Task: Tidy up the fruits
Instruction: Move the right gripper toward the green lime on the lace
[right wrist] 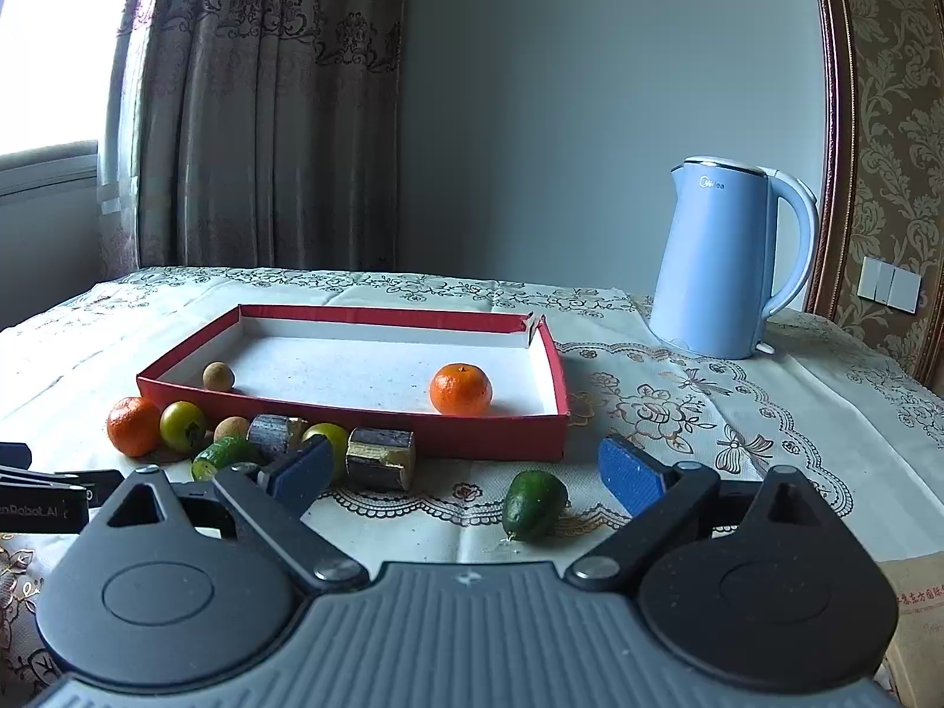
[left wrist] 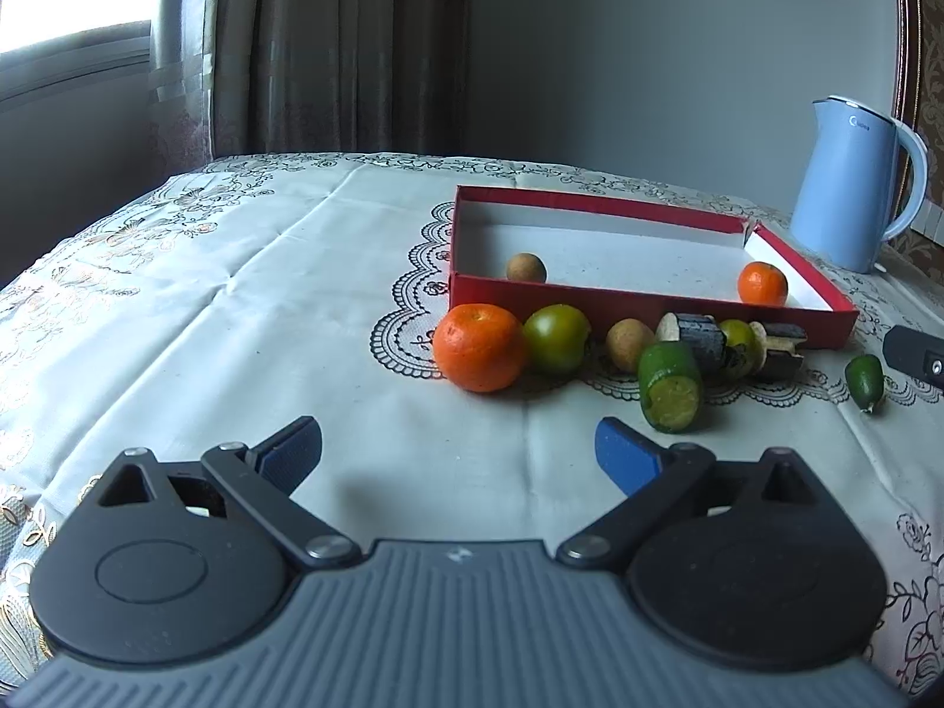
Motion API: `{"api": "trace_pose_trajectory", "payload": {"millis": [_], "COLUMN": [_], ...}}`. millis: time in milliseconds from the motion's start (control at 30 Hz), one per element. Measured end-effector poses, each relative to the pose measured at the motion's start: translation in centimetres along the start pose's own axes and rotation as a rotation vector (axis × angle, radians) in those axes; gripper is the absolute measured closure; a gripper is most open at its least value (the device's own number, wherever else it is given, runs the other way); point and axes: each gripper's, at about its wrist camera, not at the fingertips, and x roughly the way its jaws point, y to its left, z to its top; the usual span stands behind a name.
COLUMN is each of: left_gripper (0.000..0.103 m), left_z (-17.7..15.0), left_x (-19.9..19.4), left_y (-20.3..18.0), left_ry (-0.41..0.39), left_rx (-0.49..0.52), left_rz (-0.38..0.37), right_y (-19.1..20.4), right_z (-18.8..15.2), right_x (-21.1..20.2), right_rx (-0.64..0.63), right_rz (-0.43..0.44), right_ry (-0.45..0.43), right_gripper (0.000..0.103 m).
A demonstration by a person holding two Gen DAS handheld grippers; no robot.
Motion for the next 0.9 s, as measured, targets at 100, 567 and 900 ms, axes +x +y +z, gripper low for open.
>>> {"api": "trace_pose_trajectory", "payload": {"millis": [100,567,900], "left_gripper": [0.004,0.004,0.004], "left_z": [0.01,0.05,0.04], "left_x": [0.01,0.04,0.01], "left_y": [0.0,-0.04,0.23], "left_ry": [0.0,0.01,0.0], "left_rx": [0.0,0.002,-0.017], "left_rz": [0.002,0.005,0.009], "right_y": [-0.02,-0.25,-0.58], "right_z": [0.05,0.61,0.58], "right_x": [0.13,0.1,-0.14], "right_rx": [0.001,-0.008,-0.012], "right_rz": [-0.001,0.005,-0.003], "right_ry": [0.001,-0.002,-0.009], "right_gripper": [0.006,0.006,0.006]}}
